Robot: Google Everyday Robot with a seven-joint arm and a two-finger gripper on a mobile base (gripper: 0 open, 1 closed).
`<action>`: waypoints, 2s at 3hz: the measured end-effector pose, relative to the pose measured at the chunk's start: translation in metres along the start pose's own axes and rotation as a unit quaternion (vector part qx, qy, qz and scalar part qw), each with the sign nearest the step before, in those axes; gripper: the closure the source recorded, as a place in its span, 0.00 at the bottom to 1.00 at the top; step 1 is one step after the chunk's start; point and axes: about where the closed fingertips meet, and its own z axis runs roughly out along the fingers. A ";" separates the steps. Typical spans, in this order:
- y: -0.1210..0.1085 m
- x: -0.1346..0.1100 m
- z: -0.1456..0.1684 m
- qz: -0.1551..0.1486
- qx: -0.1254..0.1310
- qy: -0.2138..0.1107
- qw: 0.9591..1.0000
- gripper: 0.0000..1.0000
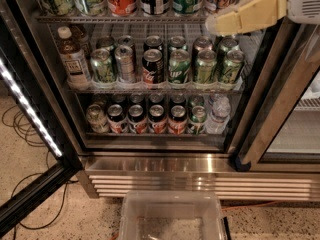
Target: Pick 7up can from top shelf of fridge
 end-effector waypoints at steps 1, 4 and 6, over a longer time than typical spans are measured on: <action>0.021 0.004 0.042 0.017 0.034 0.028 0.999 0.00; -0.022 0.010 0.048 0.046 0.092 0.024 0.994 0.00; -0.085 0.021 0.058 0.066 0.146 0.027 0.987 0.00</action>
Offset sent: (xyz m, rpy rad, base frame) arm 0.0135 0.0343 -0.0172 -0.0058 0.0290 -0.0684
